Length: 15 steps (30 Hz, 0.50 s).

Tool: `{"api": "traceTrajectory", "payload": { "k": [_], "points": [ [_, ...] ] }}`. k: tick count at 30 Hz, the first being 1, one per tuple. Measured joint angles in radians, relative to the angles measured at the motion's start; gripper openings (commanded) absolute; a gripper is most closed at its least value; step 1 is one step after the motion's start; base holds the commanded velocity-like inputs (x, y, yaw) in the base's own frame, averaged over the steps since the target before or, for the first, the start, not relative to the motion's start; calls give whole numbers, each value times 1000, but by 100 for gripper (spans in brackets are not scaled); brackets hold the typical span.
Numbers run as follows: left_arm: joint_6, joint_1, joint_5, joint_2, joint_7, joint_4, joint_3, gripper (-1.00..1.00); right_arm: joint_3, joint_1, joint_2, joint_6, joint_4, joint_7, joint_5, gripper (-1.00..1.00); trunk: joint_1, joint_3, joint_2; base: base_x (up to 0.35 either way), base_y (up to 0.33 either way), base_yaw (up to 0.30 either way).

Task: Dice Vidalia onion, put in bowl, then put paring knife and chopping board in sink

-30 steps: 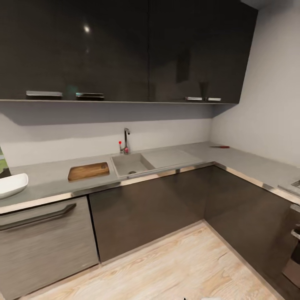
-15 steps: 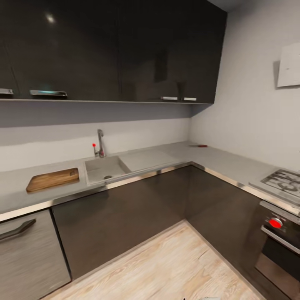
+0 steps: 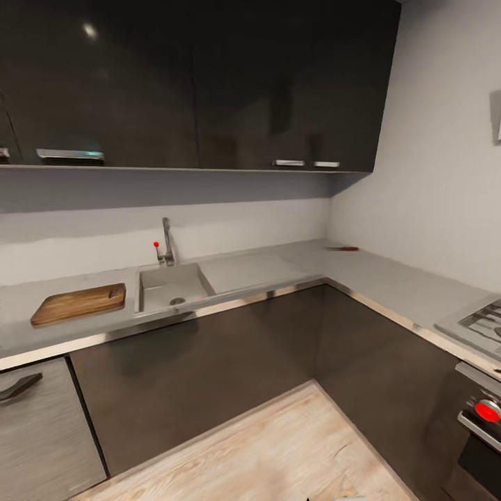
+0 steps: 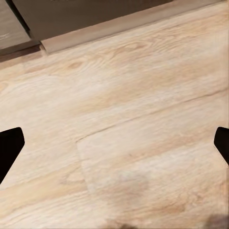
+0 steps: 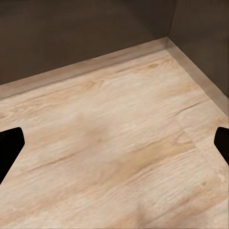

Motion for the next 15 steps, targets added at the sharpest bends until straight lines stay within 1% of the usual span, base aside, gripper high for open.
{"api": "traceTrajectory", "payload": {
  "k": [8, 15],
  "points": [
    [0, 0, 0, 0, 1, 0, 0, 100, 0, 0, 0, 0, 0, 0, 1, 100, 0, 0, 0, 211, -253, 87],
    [0, 0, 0, 0, 2, 0, 0, 100, 0, 0, 0, 0, 0, 0, 1, 100, 0, 0, 0, 210, -253, 192]
  ]
}}
